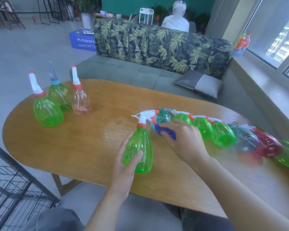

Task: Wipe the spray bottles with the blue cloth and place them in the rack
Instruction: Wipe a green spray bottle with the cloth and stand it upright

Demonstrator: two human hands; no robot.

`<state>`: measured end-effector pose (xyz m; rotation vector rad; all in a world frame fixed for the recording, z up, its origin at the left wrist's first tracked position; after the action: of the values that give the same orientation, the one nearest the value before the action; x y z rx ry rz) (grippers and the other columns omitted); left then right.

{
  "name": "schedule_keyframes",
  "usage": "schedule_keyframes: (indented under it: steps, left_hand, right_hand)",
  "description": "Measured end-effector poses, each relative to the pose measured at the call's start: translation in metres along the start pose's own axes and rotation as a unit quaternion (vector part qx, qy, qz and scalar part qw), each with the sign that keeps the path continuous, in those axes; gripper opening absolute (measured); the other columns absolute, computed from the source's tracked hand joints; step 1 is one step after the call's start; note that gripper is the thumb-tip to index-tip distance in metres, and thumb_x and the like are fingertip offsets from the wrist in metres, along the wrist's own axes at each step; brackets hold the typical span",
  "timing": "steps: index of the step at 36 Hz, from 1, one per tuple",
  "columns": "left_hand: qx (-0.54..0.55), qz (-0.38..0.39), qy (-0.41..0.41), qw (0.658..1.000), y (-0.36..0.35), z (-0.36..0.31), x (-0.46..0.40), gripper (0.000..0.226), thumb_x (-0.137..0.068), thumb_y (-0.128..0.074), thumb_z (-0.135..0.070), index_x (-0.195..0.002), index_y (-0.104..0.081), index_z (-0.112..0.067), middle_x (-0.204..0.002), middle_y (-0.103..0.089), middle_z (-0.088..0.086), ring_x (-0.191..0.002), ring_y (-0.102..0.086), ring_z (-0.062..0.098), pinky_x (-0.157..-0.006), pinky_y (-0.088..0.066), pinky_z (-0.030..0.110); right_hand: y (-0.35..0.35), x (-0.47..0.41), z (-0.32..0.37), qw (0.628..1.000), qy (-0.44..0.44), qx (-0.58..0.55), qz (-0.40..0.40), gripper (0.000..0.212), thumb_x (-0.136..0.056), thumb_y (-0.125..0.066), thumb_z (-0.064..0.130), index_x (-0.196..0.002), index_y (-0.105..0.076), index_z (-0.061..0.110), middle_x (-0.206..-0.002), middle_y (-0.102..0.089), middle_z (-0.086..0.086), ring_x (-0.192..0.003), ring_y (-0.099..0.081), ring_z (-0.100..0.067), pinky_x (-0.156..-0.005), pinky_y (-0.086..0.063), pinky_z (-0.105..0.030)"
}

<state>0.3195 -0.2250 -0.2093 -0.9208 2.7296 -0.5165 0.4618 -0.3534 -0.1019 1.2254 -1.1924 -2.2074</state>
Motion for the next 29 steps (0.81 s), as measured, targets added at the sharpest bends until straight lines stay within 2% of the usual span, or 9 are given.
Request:
schedule_keyframes:
  steps: [3, 6, 7, 9, 11, 17, 21, 24, 29]
  left_hand:
    - [0.005, -0.01, -0.002, 1.0, -0.001, 0.001, -0.003, 0.068, -0.087, -0.082, -0.026, -0.151, -0.06, -0.037, -0.144, -0.07, -0.004, -0.134, -0.066, 0.016, -0.096, -0.057, 0.026]
    - [-0.019, -0.019, -0.009, 1.0, -0.001, 0.002, -0.004, 0.074, -0.081, -0.084, -0.039, -0.15, -0.06, -0.039, -0.146, -0.069, -0.01, -0.136, -0.063, 0.012, -0.104, -0.052, 0.031]
    - [-0.022, -0.019, -0.01, 1.0, -0.001, 0.002, -0.004, 0.074, -0.079, -0.083, -0.042, -0.15, -0.061, -0.04, -0.146, -0.068, -0.011, -0.137, -0.063, 0.012, -0.105, -0.052, 0.032]
    - [-0.028, -0.014, -0.012, 0.999, -0.002, 0.003, -0.004, 0.074, -0.079, -0.083, -0.042, -0.149, -0.061, -0.042, -0.148, -0.067, -0.011, -0.14, -0.061, 0.013, -0.111, -0.05, 0.037]
    - [-0.034, -0.007, -0.013, 0.999, -0.002, 0.003, -0.003, 0.075, -0.079, -0.083, -0.041, -0.15, -0.06, -0.041, -0.15, -0.065, -0.011, -0.142, -0.059, 0.013, -0.115, -0.047, 0.041]
    - [-0.03, 0.006, -0.009, 0.999, -0.005, 0.0, -0.001, 0.069, -0.08, -0.083, -0.039, -0.146, -0.063, -0.046, -0.147, -0.068, -0.008, -0.138, -0.063, 0.018, -0.116, -0.048, 0.047]
    - [-0.033, 0.006, -0.007, 0.999, -0.004, 0.001, 0.0, 0.068, -0.08, -0.084, -0.039, -0.144, -0.064, -0.048, -0.148, -0.067, -0.009, -0.138, -0.063, 0.016, -0.115, -0.048, 0.044]
    - [-0.038, 0.011, -0.005, 0.999, -0.004, 0.002, -0.001, 0.069, -0.081, -0.084, -0.039, -0.146, -0.063, -0.047, -0.149, -0.066, -0.011, -0.139, -0.061, 0.015, -0.116, -0.048, 0.045]
    - [-0.04, 0.003, 0.004, 0.999, 0.0, 0.005, -0.001, 0.069, -0.081, -0.084, -0.04, -0.146, -0.062, -0.049, -0.151, -0.065, -0.008, -0.142, -0.059, 0.019, -0.121, -0.044, 0.053]
  right_hand:
    - [0.002, 0.006, -0.011, 0.999, -0.027, -0.005, 0.028, 0.023, -0.091, -0.077, 0.027, -0.112, -0.079, 0.035, -0.1, -0.073, 0.014, -0.083, -0.069, -0.018, -0.066, -0.051, -0.031]
    - [0.016, -0.003, -0.022, 0.995, -0.072, -0.064, -0.032, 0.023, -0.09, -0.078, 0.026, -0.112, -0.08, 0.033, -0.106, -0.076, 0.011, -0.092, -0.068, -0.012, -0.076, -0.045, -0.022]
    - [0.021, -0.008, -0.023, 0.993, -0.076, -0.07, -0.054, 0.022, -0.091, -0.077, 0.026, -0.112, -0.08, 0.031, -0.105, -0.076, 0.009, -0.092, -0.069, -0.014, -0.078, -0.046, -0.024]
    - [0.027, -0.018, -0.021, 0.994, -0.063, -0.05, -0.079, 0.023, -0.092, -0.075, 0.028, -0.115, -0.079, 0.031, -0.099, -0.073, 0.007, -0.087, -0.068, -0.019, -0.076, -0.053, -0.033]
    - [0.027, -0.025, -0.018, 0.995, -0.047, -0.04, -0.082, 0.025, -0.092, -0.075, 0.028, -0.116, -0.078, 0.033, -0.095, -0.07, 0.009, -0.082, -0.067, -0.019, -0.071, -0.054, -0.037]
    - [0.011, -0.038, -0.025, 0.996, -0.063, -0.035, -0.045, 0.024, -0.092, -0.074, 0.029, -0.115, -0.079, 0.033, -0.106, -0.075, 0.012, -0.092, -0.068, -0.016, -0.072, -0.045, -0.027]
    - [0.016, -0.041, -0.035, 0.987, -0.115, -0.097, -0.058, 0.024, -0.093, -0.074, 0.027, -0.116, -0.079, 0.031, -0.111, -0.076, 0.012, -0.1, -0.069, -0.013, -0.086, -0.048, -0.025]
    - [0.012, -0.04, -0.025, 0.984, -0.097, -0.146, -0.033, 0.023, -0.093, -0.075, 0.028, -0.116, -0.079, 0.031, -0.108, -0.074, 0.018, -0.098, -0.067, -0.003, -0.094, -0.05, -0.025]
    - [0.008, -0.041, -0.035, 0.985, -0.13, -0.111, -0.029, 0.024, -0.093, -0.075, 0.028, -0.116, -0.079, 0.032, -0.111, -0.076, 0.014, -0.099, -0.069, -0.01, -0.086, -0.046, -0.022]
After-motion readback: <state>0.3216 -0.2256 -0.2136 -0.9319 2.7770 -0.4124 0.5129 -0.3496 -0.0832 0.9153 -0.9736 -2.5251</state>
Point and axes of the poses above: each hand's wrist, its own x-axis away from the middle knuckle, its own y-axis out of the back of the hand, z = x × y, the point moved 7 cm from there along -x, towards the middle knuckle
